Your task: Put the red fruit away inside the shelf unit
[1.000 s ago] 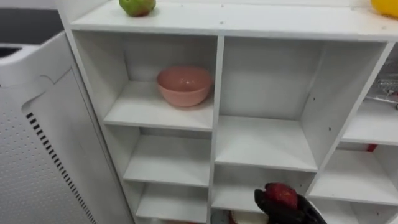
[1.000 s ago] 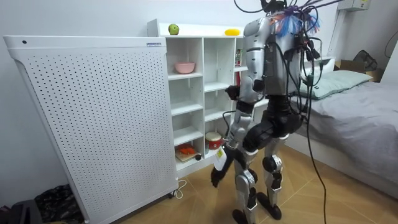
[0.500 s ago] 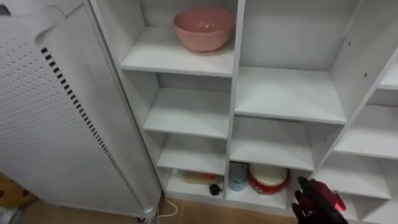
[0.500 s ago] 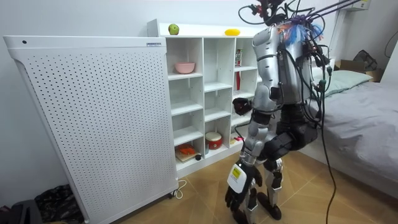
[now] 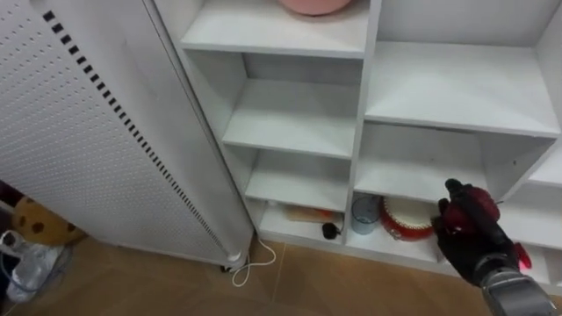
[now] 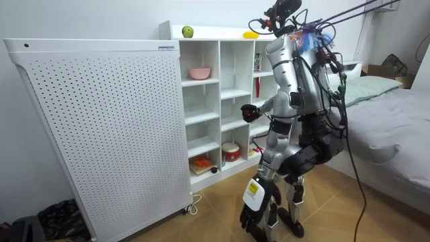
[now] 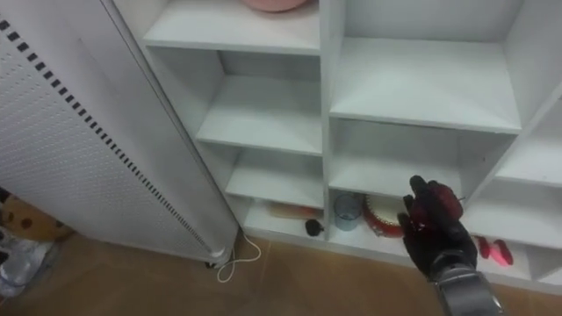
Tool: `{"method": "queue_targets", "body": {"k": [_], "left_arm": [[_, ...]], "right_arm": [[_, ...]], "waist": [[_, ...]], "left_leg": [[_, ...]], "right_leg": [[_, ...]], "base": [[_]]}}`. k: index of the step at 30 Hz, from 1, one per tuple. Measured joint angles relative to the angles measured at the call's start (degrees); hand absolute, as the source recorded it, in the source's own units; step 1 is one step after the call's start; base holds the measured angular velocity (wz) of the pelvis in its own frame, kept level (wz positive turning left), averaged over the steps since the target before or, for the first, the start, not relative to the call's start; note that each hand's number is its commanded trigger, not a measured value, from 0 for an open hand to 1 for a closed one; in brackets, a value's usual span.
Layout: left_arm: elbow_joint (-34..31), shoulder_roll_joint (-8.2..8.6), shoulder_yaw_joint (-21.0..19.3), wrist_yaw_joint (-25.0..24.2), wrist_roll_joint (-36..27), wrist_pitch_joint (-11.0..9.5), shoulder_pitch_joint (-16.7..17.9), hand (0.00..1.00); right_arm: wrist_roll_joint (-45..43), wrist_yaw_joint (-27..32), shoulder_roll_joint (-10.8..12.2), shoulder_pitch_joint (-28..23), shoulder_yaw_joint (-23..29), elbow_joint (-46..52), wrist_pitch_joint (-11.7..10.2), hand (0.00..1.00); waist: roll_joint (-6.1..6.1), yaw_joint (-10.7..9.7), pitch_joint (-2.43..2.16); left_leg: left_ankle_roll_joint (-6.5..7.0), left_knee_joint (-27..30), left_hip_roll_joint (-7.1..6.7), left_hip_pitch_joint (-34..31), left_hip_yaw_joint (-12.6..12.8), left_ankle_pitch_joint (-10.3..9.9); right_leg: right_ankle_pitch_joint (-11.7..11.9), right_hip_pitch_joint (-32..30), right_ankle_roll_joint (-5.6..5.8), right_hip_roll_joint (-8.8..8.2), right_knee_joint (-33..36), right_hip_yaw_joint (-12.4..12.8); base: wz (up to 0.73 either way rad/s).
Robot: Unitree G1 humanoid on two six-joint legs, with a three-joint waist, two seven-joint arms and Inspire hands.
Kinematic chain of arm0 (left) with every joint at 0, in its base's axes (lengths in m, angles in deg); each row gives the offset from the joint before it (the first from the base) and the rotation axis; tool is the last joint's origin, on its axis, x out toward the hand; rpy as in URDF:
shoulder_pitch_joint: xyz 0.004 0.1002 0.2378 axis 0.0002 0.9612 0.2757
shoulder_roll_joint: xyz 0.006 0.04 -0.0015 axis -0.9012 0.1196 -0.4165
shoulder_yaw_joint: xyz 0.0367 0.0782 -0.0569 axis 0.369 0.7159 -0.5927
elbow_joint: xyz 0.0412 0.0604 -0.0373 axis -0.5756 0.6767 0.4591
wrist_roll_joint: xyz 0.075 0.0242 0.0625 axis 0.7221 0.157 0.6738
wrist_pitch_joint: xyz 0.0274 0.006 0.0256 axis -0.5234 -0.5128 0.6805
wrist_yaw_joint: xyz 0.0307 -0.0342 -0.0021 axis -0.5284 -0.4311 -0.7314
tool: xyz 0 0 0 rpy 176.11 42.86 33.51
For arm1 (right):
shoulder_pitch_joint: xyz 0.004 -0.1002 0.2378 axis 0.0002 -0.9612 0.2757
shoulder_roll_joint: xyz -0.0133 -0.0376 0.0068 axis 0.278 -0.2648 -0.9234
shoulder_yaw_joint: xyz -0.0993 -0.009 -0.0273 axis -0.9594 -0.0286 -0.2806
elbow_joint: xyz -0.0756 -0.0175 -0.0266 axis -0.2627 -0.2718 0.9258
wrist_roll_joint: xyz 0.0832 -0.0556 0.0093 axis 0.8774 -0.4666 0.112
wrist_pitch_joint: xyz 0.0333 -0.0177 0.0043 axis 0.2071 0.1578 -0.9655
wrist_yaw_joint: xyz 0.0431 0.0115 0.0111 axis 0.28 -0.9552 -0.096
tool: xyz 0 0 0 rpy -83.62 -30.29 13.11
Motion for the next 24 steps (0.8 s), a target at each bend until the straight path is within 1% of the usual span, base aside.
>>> {"method": "queue_targets", "body": {"k": [2, 4, 7, 8, 9, 10, 12, 16, 19, 20, 22, 24], "left_arm": [[-0.1, -0.02, 0.0, 0.5, 0.0, -0.1, 0.0, 0.00], [-0.1, -0.03, 0.1, 0.8, 0.0, -0.2, 0.0, 0.00], [-0.1, -0.04, 0.1, 1.0, 0.0, -0.3, 0.0, 0.00], [-0.1, -0.04, 0.1, 1.0, 0.0, -0.3, 0.0, 0.00], [0.0, -0.05, 0.1, 1.2, 0.1, -0.3, 0.1, 0.00], [-0.1, -0.16, 0.1, 1.5, 0.4, -0.3, 0.2, 0.00], [-0.9, -0.43, 0.1, 1.9, 0.6, -0.3, 0.6, 0.00], [-1.5, -1.21, 0.1, 2.1, 0.6, -0.4, 1.1, 0.00], [-4.1, -1.88, 0.3, 2.5, 0.7, -0.3, 3.2, 0.00], [-4.3, -1.90, 0.3, 2.5, 0.7, -0.2, 3.2, 0.00], [-5.2, -2.10, 0.3, 2.6, 0.6, 0.6, 3.7, 0.00], [-6.1, -2.24, 1.0, 3.8, 0.6, 1.0, 3.9, 0.00]], "right_arm": [[0.3, 0.5, -0.5, 1.1, 0.4, 0.0, 0.0, 1.00], [0.9, 0.9, -1.3, 3.0, 0.4, 0.1, 0.0, 1.00], [0.6, 1.7, -2.3, 4.9, 0.4, 0.1, -0.1, 1.00], [0.4, 1.9, -2.5, 5.2, 0.4, 0.1, -0.2, 0.65], [-0.3, 2.8, -2.6, 5.8, 0.4, 0.2, -0.3, 0.14], [-1.2, 3.8, -2.7, 6.1, 0.4, 0.4, -0.4, 0.00], [-2.6, 5.4, -3.0, 6.5, 0.4, 0.7, -0.5, 0.00], [-3.4, 7.8, -3.7, 6.9, 0.4, 1.2, -0.8, 0.00], [-3.6, 10.6, -4.1, 8.7, 0.4, 1.2, -0.8, 0.00], [-3.6, 11.1, -4.3, 9.2, 0.4, 1.2, -0.8, 0.00], [-3.8, 12.7, -4.5, 11.1, 0.3, 1.2, -0.8, 0.00], [-3.8, 14.6, -4.9, 13.8, 0.3, 1.2, -0.8, 0.00]], "waist": [[0.01, 0.0, -0.01], [0.00, -0.2, -0.02], [0.00, -0.2, -0.03], [0.00, -0.2, -0.03], [0.07, -0.2, -0.07], [0.10, -0.2, -0.09], [0.09, -0.2, -0.09], [0.12, 0.0, -0.10], [0.44, -0.1, -0.31], [0.46, -0.1, -0.32], [0.51, -0.2, -0.36], [0.63, -0.2, -0.45]], "left_leg": [[0.10, 1.2, -0.02, -1.2, 0.2, -0.5], [0.12, 1.7, -0.05, -2.5, 0.9, -0.6], [0.17, 2.3, -0.23, -3.0, 1.3, -0.6], [0.20, 2.5, -0.29, -3.1, 1.4, -0.6], [0.15, 2.9, -0.25, -3.2, 1.4, -0.8], [0.11, 3.3, -0.12, -3.4, 1.5, -1.1], [0.03, 4.1, 0.01, -3.6, 1.5, -1.2], [-0.02, 4.5, 0.06, -4.2, 1.5, -1.2], [-0.12, 5.1, 0.23, -4.9, 1.3, -1.2], [-0.12, 5.1, 0.24, -4.9, 1.2, -1.2], [-0.11, 5.1, 0.21, -5.0, 1.1, -1.1], [-0.09, 5.0, 0.10, -5.0, 1.1, -1.1]], "right_leg": [[-0.7, -1.3, 0.19, -0.10, 1.2, 0.3], [-0.9, -2.9, 0.03, -0.48, 2.3, 0.5], [-1.1, -4.0, 0.07, -0.50, 3.7, 1.3], [-1.2, -4.2, 0.06, -0.53, 4.0, 1.5], [-1.4, -4.3, -0.06, -0.50, 4.2, 1.6], [-1.7, -4.4, -0.21, -0.52, 4.6, 1.6], [-2.5, -4.4, -0.26, -0.72, 5.2, 1.7], [-2.5, -4.9, -0.35, -0.82, 6.1, 1.6], [-2.5, -5.3, -0.51, -0.67, 6.1, 1.2], [-2.4, -5.4, -0.54, -0.68, 6.1, 1.2], [-2.4, -5.4, -0.56, -0.74, 6.1, 1.2], [-2.3, -5.4, -0.53, -0.86, 6.1, 1.1]], "base": [[0.04], [-0.03], [-0.02], [0.00], [0.00], [0.00], [0.04], [0.08], [0.00], [0.00], [0.00], [0.00]]}}
